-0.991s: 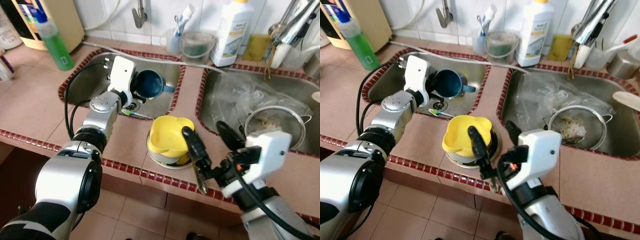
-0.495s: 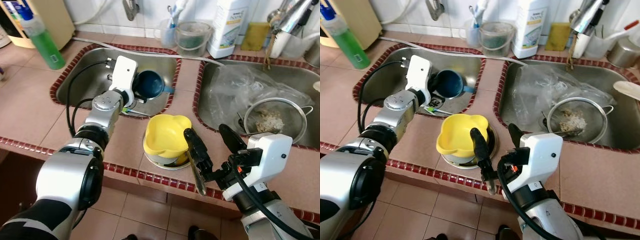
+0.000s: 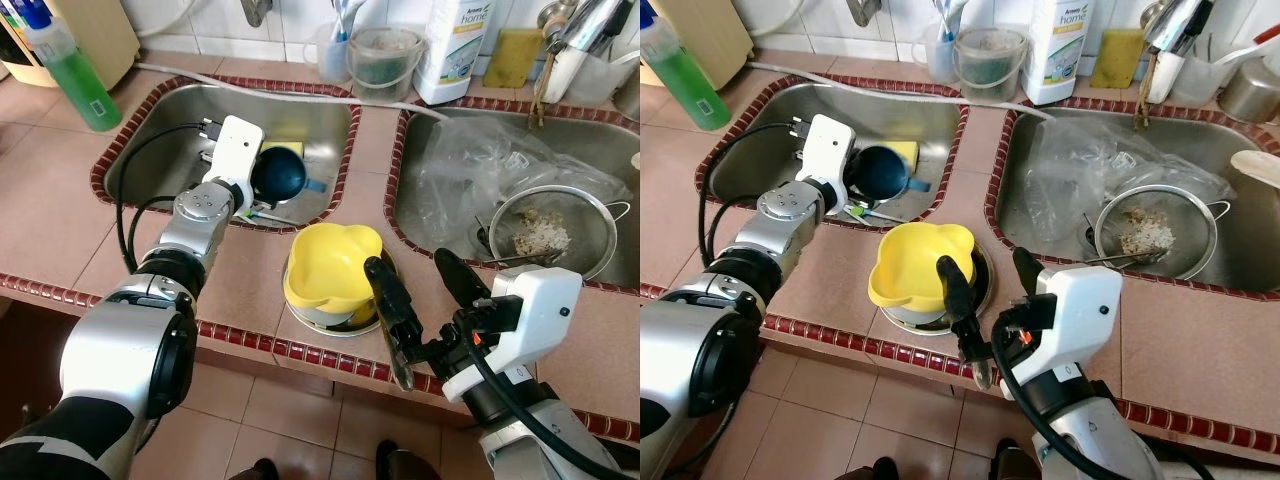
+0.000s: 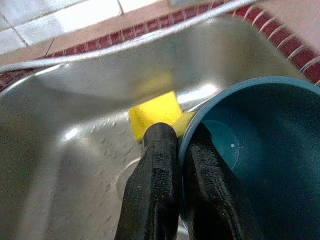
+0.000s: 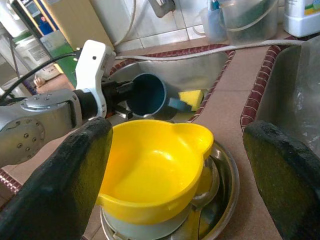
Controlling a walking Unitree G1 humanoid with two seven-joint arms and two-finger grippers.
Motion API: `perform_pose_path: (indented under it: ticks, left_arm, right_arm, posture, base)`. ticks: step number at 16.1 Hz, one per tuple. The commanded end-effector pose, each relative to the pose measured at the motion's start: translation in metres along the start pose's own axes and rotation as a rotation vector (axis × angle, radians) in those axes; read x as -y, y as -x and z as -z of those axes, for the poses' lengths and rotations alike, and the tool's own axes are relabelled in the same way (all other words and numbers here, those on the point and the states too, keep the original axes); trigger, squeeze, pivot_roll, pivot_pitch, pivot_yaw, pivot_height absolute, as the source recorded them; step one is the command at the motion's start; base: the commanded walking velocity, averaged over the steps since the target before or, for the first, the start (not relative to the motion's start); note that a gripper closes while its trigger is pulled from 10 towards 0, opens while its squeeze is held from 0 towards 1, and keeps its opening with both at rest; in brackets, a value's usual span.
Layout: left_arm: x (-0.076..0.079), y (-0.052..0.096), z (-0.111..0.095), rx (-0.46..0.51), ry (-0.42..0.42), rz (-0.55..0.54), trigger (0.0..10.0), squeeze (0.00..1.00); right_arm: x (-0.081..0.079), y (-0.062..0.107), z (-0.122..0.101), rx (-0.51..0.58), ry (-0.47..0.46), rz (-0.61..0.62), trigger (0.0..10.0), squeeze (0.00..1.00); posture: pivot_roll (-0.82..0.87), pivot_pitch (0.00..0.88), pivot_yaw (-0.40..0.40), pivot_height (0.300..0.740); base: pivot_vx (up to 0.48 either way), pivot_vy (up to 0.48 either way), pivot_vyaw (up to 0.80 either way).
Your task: Kitchen organization
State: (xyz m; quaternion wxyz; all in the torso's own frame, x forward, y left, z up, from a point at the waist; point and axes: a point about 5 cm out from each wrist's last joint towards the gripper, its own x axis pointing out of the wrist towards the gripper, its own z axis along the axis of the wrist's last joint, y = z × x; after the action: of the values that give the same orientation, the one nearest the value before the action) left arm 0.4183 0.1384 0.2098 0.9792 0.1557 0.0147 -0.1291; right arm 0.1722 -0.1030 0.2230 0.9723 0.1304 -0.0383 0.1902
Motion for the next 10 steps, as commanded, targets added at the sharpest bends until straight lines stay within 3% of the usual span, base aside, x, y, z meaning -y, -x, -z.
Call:
perform_pose_path:
  ticks: [1, 7, 8, 9, 10]
  left_arm:
    - [-0.006, 0.002, 0.007, -0.037, -0.031, -0.020, 10.0, 0.00]
    - [-0.003, 0.003, 0.017, -0.111, -0.080, -0.006, 10.0, 0.00]
    - [-0.002, 0.003, 0.016, -0.109, -0.067, 0.000, 10.0, 0.12]
    - [-0.002, 0.003, 0.016, -0.108, -0.046, 0.008, 10.0, 1.00]
    - [-0.002, 0.002, 0.015, -0.104, -0.002, 0.021, 10.0, 1.00]
  right_arm:
    - [-0.005, 0.002, -0.004, 0.021, -0.012, -0.025, 10.0, 0.00]
    - [-0.005, 0.002, -0.005, 0.021, -0.014, -0.026, 10.0, 0.00]
    - [-0.005, 0.002, -0.006, 0.021, -0.015, -0.026, 10.0, 0.00]
    - [-0.005, 0.002, -0.006, 0.020, -0.016, -0.026, 10.0, 0.00]
    - [-0.005, 0.002, -0.006, 0.020, -0.016, -0.028, 10.0, 0.00]
  posture:
    - [-0.33, 0.269, 0.091, 0.740]
    - [-0.33, 0.280, 0.094, 0.740]
    - [-0.33, 0.280, 0.094, 0.740]
    - [-0.33, 0.280, 0.094, 0.740]
    - [-0.33, 0.280, 0.094, 0.740]
  base:
    - [0.000, 0.000, 0.00]
    - [0.000, 0.000, 0.00]
    - [0.000, 0.000, 0.00]
    - [0.000, 0.000, 0.00]
    - [0.000, 0.000, 0.00]
